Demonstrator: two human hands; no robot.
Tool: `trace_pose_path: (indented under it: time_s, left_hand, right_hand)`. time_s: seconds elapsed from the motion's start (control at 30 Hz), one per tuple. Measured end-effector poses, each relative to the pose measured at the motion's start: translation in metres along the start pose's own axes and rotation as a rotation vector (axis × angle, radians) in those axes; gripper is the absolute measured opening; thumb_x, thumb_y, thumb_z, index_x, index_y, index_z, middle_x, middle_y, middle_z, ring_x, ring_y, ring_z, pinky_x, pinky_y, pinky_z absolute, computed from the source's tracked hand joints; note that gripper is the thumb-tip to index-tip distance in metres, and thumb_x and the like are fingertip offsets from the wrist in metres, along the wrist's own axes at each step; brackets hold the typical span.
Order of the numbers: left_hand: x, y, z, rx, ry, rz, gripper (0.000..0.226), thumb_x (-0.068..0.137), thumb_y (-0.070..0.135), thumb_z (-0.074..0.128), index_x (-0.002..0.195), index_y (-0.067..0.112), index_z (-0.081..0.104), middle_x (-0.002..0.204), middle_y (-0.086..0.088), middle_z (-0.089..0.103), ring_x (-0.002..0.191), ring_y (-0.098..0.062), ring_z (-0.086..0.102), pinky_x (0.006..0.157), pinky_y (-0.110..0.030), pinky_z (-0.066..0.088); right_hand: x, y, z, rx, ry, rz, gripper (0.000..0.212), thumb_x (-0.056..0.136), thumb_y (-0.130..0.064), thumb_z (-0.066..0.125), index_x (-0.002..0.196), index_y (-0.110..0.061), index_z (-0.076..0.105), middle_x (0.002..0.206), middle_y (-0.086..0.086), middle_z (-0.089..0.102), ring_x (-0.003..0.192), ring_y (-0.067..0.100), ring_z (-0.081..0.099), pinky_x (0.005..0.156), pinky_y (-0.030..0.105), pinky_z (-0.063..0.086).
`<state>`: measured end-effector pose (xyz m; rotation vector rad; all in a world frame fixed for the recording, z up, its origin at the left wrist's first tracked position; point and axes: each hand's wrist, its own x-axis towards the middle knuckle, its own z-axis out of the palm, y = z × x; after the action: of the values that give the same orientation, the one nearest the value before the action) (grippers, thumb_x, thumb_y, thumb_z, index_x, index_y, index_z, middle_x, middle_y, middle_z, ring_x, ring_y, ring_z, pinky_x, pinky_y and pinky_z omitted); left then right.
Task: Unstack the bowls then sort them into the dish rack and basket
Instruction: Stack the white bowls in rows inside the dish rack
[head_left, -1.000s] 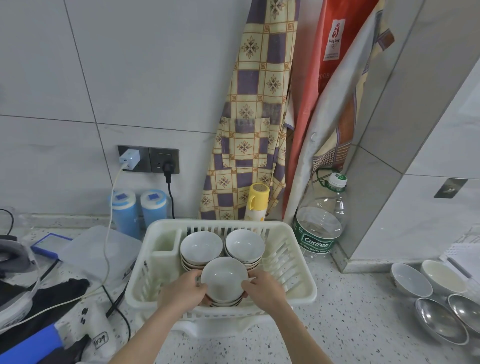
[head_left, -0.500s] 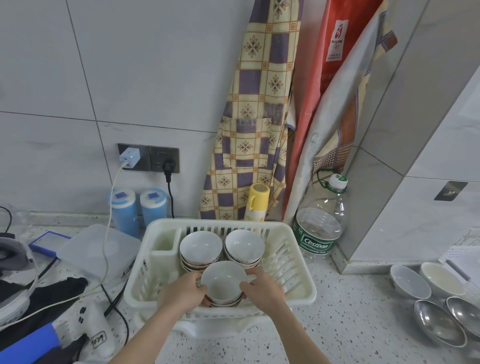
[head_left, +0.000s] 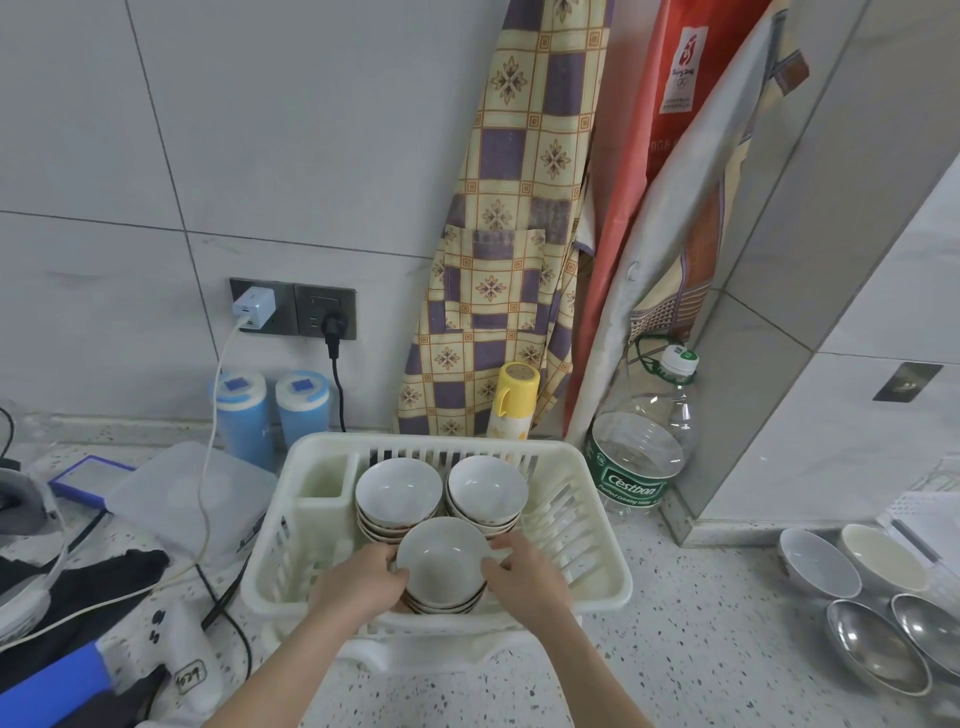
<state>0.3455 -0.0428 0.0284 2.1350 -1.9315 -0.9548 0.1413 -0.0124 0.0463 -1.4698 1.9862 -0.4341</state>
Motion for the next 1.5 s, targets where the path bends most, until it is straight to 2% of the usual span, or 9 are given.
trace_pose_path:
  time_s: [0.13,0.37,0.57,0.83,0.97,1.17,1.27,1.37,1.5]
  left_hand:
    - [0.005,-0.001,0.000,-0.048,-0.040,-0.038,0.016,0.087,0.042,0.046,0.099,0.036,0.055,0.081,0.014,0.070,0.084,-0.011,0.066,0.077,-0.026,0.051]
    - [0.010,-0.005,0.002,-0.088,-0.057,-0.053,0.010,0.083,0.043,0.047,0.076,0.036,0.045,0.076,0.012,0.070,0.077,-0.010,0.067,0.072,-0.026,0.049]
    - [0.009,-0.003,0.002,-0.068,-0.023,-0.063,0.011,0.082,0.041,0.046,0.072,0.040,0.051,0.073,0.021,0.064,0.075,-0.004,0.061,0.064,-0.025,0.041]
    - [0.006,-0.004,0.003,-0.130,0.028,-0.073,0.006,0.083,0.046,0.047,0.082,0.051,0.050,0.075,0.026,0.058,0.080,-0.010,0.061,0.072,-0.030,0.042]
    - [0.005,-0.007,0.005,-0.188,0.071,-0.081,0.024,0.085,0.046,0.046,0.104,0.043,0.060,0.068,0.013,0.071,0.073,-0.011,0.069,0.070,-0.029,0.049]
    - [-0.014,0.002,0.007,-0.179,0.346,-0.098,0.029,0.097,0.041,0.048,0.122,0.034,0.060,0.113,0.010,0.069,0.089,-0.011,0.061,0.070,-0.029,0.041]
    - [-0.032,0.017,0.014,-0.406,0.533,-0.024,0.023,0.097,0.026,0.055,0.119,0.026,0.063,0.102,0.010,0.069,0.098,-0.014,0.062,0.076,-0.032,0.042]
    - [-0.056,0.050,0.029,-0.685,0.651,0.001,0.017,0.094,0.017,0.059,0.108,0.025,0.064,0.096,0.022,0.066,0.101,-0.014,0.062,0.082,-0.030,0.042]
    - [-0.093,0.117,0.079,-0.923,0.713,0.019,0.029,0.096,0.010,0.053,0.099,0.038,0.062,0.092,0.012,0.073,0.085,-0.004,0.064,0.076,-0.025,0.046]
  right_hand:
    - [0.004,-0.001,0.001,0.025,0.081,0.103,0.029,0.091,-0.034,0.040,0.104,-0.021,0.062,0.095,-0.004,0.071,0.090,0.018,0.064,0.076,0.031,0.050]
    - [0.019,-0.006,0.003,-0.071,-0.161,0.180,0.033,0.086,-0.025,0.034,0.070,-0.019,0.062,0.085,-0.006,0.076,0.084,0.020,0.064,0.084,0.034,0.046]
    - [0.024,-0.002,0.004,-0.122,-0.236,0.151,0.030,0.087,-0.019,0.043,0.060,-0.021,0.057,0.071,-0.007,0.068,0.067,0.016,0.060,0.070,0.029,0.041]
    - [0.019,-0.006,0.001,-0.016,-0.231,0.200,0.030,0.079,-0.025,0.038,0.066,-0.019,0.064,0.090,0.002,0.076,0.085,0.023,0.067,0.083,0.034,0.047]
    - [0.018,-0.003,0.005,-0.010,-0.080,0.205,0.036,0.089,-0.024,0.035,0.086,-0.011,0.069,0.085,0.002,0.069,0.073,0.020,0.057,0.060,0.030,0.035]
    - [0.010,0.003,0.001,0.189,0.113,0.093,0.032,0.096,-0.024,0.035,0.072,-0.013,0.054,0.074,-0.002,0.061,0.067,0.017,0.053,0.061,0.030,0.037]
    - [0.001,0.013,-0.010,0.484,0.037,-0.090,0.025,0.097,-0.022,0.041,0.092,-0.018,0.065,0.085,-0.004,0.073,0.075,0.011,0.062,0.065,0.026,0.044]
    - [-0.010,0.037,-0.037,0.879,-0.152,-0.201,0.028,0.097,-0.010,0.043,0.100,-0.022,0.068,0.080,-0.003,0.074,0.054,0.005,0.049,0.056,0.019,0.042]
    - [-0.024,0.100,-0.090,0.946,-0.206,-0.217,0.031,0.098,-0.005,0.040,0.102,-0.020,0.066,0.070,-0.002,0.072,0.046,0.006,0.043,0.049,0.017,0.040]
